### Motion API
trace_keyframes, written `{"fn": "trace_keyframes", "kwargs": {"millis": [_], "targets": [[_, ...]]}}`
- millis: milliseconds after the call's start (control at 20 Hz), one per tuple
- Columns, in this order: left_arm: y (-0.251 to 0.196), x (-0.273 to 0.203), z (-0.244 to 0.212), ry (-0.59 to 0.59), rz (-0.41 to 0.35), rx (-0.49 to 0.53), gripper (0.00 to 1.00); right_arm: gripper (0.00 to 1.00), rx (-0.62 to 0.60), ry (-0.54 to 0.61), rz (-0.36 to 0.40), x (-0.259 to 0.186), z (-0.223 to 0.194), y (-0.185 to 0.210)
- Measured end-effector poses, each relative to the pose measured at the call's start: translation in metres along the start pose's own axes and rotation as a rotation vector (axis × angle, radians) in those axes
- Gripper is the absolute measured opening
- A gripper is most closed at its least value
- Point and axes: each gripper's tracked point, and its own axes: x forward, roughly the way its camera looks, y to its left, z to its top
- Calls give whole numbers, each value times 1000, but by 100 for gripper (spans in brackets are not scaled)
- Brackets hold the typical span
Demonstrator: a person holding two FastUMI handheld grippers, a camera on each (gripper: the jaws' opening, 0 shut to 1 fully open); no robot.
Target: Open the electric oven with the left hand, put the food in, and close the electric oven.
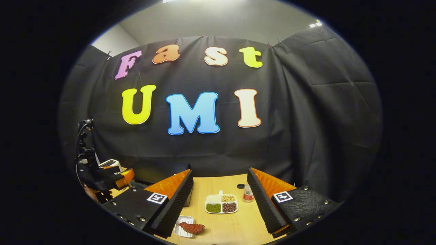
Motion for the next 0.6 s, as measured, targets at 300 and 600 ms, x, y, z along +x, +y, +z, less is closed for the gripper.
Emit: {"fn": "trace_keyframes", "kwargs": {"millis": [300,600], "targets": [[9,44,-37,70,1,6,96,97,-42,-4,-45,4,2,-11],[25,69,-78,143,21,8,98,97,-28,13,-80,8,-2,-17]]}}
